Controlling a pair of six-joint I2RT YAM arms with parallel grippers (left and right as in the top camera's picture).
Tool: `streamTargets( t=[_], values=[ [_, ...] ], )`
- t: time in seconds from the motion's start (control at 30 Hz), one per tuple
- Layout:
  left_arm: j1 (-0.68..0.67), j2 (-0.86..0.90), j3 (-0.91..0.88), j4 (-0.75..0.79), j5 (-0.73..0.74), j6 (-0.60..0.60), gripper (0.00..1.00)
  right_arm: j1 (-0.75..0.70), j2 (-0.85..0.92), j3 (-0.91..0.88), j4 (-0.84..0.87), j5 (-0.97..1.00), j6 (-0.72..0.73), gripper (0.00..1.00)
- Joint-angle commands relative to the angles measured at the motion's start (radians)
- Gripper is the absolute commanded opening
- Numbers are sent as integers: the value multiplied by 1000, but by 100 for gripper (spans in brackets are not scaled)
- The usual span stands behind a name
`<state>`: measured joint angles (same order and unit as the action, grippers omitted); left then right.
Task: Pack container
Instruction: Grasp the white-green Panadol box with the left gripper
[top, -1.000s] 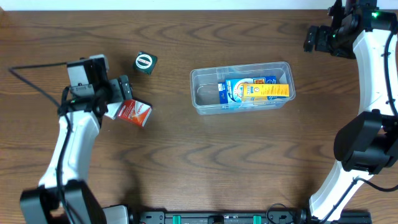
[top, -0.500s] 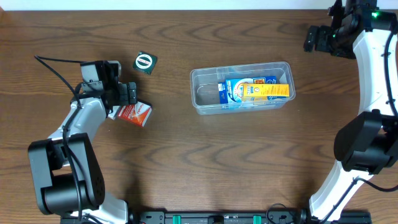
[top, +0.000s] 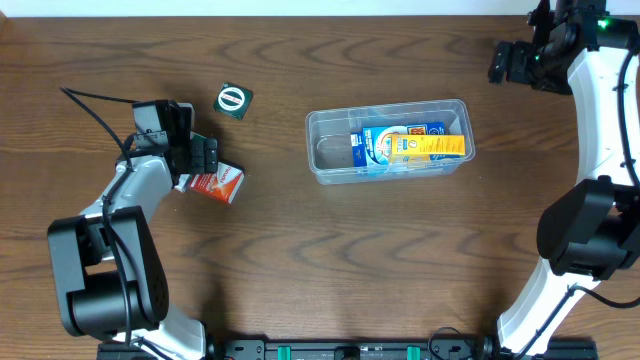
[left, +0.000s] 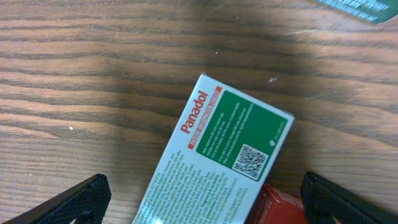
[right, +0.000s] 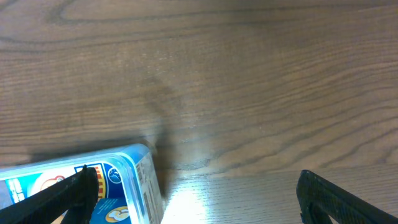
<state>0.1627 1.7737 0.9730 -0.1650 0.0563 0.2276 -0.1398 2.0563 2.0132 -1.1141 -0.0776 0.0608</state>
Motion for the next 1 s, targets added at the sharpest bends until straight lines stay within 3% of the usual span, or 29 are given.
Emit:
streamTargets(
  t=[0.0,0.6,0.87,0.97],
  values=[
    [6,23,-2,-4,-50,39,98,3,-1,14,-1,-1,13,99],
    [34,26,-3,-69,-48,67,100,3,-1,14,-1,-1,13,99],
    [32,26,-3,-68,-36,41,79,3,-1,14,-1,-1,13,99],
    [32,26,-3,-48,-11,42,78,3,-1,14,-1,-1,13,99]
  ],
)
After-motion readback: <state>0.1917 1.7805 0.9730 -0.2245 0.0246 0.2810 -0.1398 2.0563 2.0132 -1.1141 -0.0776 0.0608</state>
